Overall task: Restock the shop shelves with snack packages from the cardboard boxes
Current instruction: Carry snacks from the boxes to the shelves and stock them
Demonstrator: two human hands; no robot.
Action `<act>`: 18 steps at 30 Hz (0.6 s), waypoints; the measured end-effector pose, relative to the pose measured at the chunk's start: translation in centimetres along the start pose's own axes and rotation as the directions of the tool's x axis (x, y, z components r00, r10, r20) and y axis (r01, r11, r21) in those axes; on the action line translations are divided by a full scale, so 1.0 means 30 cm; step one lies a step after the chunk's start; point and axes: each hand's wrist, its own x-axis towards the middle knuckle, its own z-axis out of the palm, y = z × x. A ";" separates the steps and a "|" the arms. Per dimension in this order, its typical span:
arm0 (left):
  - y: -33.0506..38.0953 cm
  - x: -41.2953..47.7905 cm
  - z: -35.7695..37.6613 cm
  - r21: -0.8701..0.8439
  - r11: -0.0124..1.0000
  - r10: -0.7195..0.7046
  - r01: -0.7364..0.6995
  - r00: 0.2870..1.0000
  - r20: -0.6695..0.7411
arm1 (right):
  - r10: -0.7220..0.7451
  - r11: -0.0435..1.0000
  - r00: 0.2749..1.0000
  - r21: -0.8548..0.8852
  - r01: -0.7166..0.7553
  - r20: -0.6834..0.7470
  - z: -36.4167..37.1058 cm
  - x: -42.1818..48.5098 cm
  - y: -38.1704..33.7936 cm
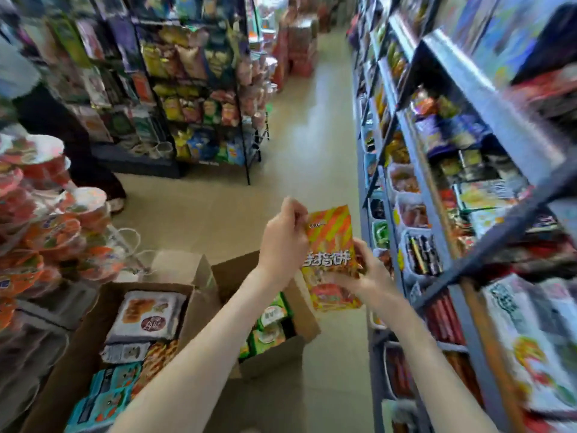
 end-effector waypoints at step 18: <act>0.568 0.176 0.400 -0.483 0.869 0.457 0.106 0.201 0.866 | -0.019 0.936 0.659 0.218 0.276 -0.752 -0.540 -0.341 -0.202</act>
